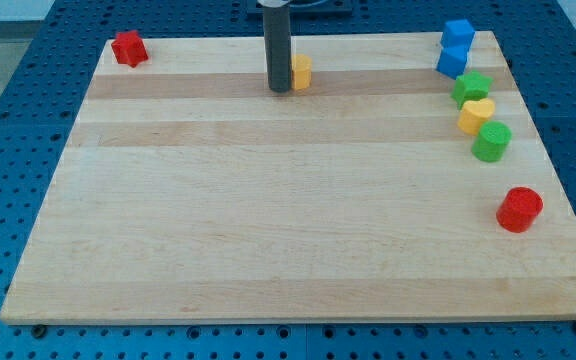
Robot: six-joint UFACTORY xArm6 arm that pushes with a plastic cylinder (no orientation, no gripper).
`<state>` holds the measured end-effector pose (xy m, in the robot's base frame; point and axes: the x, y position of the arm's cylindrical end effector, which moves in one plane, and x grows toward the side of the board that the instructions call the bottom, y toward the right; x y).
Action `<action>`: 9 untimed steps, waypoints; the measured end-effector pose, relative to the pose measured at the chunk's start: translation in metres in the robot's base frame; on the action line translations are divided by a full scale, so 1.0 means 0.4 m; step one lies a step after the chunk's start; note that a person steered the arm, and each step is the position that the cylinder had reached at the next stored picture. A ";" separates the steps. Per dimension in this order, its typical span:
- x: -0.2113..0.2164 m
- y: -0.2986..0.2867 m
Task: Move the yellow hexagon to the top center
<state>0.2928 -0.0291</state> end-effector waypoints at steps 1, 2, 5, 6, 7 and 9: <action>-0.024 0.000; 0.076 0.024; -0.020 0.096; -0.052 0.104; -0.088 0.104; -0.109 0.113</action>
<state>0.2492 0.0160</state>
